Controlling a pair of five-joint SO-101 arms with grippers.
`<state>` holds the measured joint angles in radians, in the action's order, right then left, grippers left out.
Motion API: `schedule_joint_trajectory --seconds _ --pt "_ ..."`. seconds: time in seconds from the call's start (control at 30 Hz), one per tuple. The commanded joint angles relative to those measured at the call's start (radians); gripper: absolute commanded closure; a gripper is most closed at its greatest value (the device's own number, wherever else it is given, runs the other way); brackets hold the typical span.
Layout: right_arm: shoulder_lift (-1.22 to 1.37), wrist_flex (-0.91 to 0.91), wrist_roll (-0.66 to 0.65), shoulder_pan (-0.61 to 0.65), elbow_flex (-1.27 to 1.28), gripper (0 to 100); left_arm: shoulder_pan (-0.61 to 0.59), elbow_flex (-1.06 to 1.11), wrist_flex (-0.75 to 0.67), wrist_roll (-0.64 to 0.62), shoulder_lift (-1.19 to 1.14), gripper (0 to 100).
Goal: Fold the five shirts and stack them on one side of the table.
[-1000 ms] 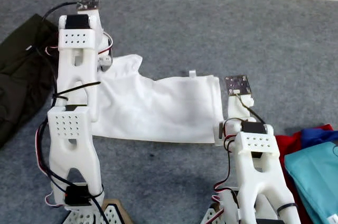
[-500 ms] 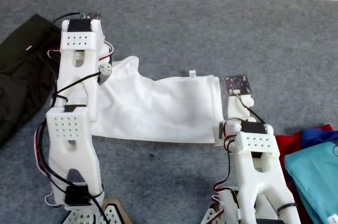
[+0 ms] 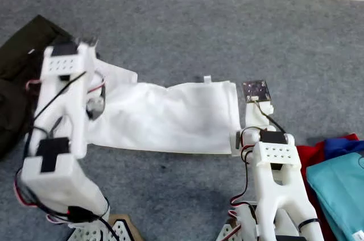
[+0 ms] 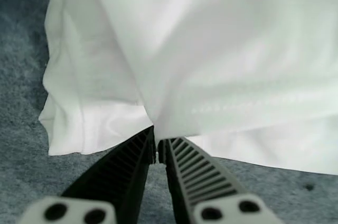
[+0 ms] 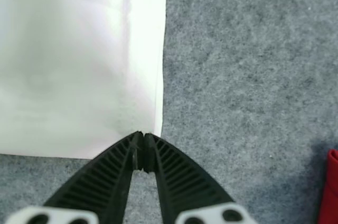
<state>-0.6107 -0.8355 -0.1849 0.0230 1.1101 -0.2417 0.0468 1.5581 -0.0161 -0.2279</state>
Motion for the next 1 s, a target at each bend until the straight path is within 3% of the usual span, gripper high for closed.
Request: schedule_joint_trajectory --seconds 0.0,0.33,0.57,0.83,0.97 --pt "-0.005 0.013 0.0 -0.01 -0.038 97.9 -0.059 0.24 -0.152 0.048 0.156 99" --pt "-0.005 0.016 0.002 -0.01 -0.027 97.9 -0.03 0.432 -0.292 0.066 0.275 98" --pt "-0.005 0.016 0.002 -0.01 -0.024 97.9 -0.065 0.429 -0.249 0.037 0.348 74" --pt "-0.005 0.016 0.002 -0.01 -0.022 97.9 -0.107 0.248 -0.163 0.035 0.541 80" --pt "-0.005 0.016 0.002 -0.008 -0.022 97.9 -0.062 0.07 -0.144 0.028 0.435 80"
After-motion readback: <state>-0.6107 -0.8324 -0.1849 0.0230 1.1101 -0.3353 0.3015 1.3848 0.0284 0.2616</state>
